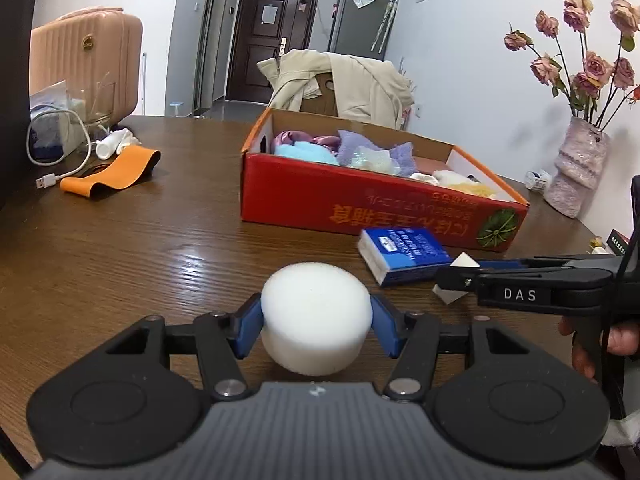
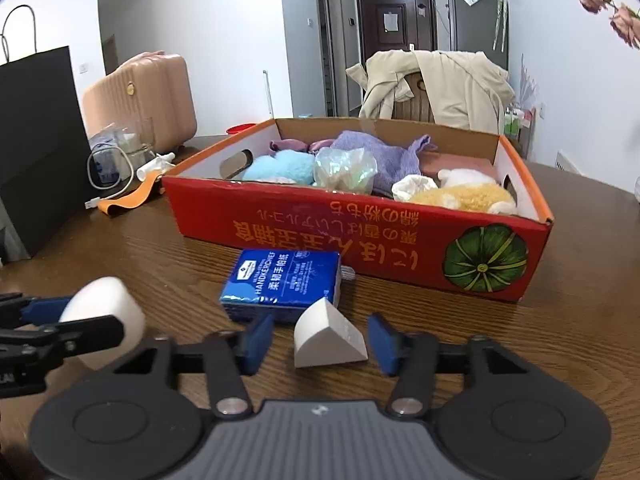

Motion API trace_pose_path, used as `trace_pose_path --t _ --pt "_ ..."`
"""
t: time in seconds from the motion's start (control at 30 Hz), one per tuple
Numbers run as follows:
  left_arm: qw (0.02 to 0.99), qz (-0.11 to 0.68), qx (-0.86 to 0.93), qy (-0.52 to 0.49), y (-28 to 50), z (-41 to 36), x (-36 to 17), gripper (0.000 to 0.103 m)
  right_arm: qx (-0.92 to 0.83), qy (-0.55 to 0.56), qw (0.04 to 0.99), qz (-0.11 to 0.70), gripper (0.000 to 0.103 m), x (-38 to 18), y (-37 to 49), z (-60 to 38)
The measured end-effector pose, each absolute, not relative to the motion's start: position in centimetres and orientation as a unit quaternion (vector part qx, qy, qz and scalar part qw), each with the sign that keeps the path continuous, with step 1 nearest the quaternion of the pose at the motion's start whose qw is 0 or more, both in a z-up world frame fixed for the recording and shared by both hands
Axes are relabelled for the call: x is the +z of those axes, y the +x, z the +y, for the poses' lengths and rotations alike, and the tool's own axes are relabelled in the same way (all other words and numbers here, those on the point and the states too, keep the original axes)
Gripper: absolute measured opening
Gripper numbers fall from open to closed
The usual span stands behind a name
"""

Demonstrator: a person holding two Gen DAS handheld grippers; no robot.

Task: Organize soft objects
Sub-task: 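Grasp the white round sponge with the left gripper while the right grasps the white triangular sponge, then carry both white sponges over the box and open both grippers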

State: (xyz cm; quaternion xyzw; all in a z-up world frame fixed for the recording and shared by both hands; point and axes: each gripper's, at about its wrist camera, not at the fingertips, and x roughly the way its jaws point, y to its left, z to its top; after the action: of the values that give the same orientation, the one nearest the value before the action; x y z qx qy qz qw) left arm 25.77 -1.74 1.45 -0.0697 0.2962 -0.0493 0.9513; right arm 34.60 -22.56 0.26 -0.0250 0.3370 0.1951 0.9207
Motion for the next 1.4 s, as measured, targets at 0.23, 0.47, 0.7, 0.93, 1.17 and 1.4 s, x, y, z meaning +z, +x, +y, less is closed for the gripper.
trace_pose_path --t 0.23,0.47,0.7,0.93,1.17,1.4 --pt "0.955 0.282 -0.069 -0.058 24.2 -3.0 2.6 0.058 0.196 -0.020 0.928 0.317 0.028 1.6 31.7 -23.7" --pt "0.956 0.272 -0.106 -0.038 20.8 -6.4 3.8 0.058 0.196 0.005 0.934 0.297 0.028 3.3 25.8 -27.1" --pt "0.958 0.256 -0.131 -0.018 18.4 -9.4 5.2 0.058 0.179 0.029 0.943 0.280 0.028 4.4 22.3 -30.4" --pt "0.957 0.249 -0.150 -0.018 20.3 -10.0 6.5 0.058 0.186 0.035 0.946 0.262 0.028 5.7 23.1 -31.6" --pt "0.959 0.233 -0.160 -0.030 29.6 -8.8 10.2 0.058 0.187 0.003 0.957 0.222 0.028 9.2 29.4 -30.8" --pt "0.938 0.296 -0.165 -0.075 42.3 -7.8 9.6 0.058 0.211 0.029 0.946 0.243 0.029 10.7 41.2 -28.4"
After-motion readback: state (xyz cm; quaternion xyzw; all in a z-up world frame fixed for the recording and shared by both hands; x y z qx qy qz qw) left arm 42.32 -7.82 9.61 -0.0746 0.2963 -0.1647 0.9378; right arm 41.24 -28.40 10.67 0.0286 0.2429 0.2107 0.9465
